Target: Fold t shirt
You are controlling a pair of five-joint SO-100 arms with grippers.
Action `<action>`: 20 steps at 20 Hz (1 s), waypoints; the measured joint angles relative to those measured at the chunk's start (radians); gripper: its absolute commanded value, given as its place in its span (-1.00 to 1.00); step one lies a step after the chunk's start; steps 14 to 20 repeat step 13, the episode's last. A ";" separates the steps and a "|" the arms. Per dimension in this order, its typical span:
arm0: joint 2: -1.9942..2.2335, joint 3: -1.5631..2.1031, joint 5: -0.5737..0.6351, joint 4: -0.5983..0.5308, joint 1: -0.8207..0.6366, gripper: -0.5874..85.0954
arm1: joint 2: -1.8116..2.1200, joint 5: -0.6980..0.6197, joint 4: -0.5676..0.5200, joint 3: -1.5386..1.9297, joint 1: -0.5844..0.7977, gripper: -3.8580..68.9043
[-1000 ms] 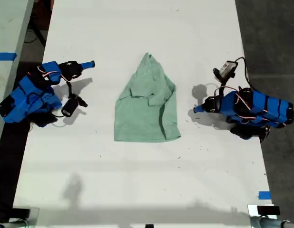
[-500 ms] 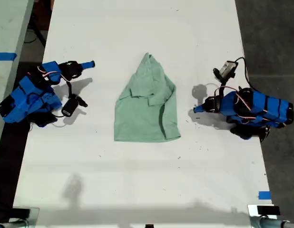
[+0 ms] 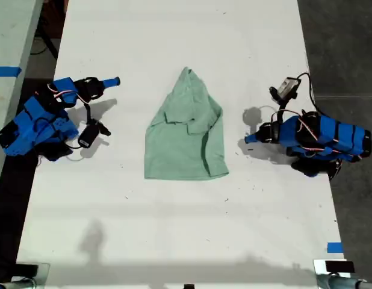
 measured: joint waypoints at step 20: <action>0.000 0.000 0.000 0.003 0.000 -0.99 | 0.000 0.048 0.015 0.000 -0.026 -0.87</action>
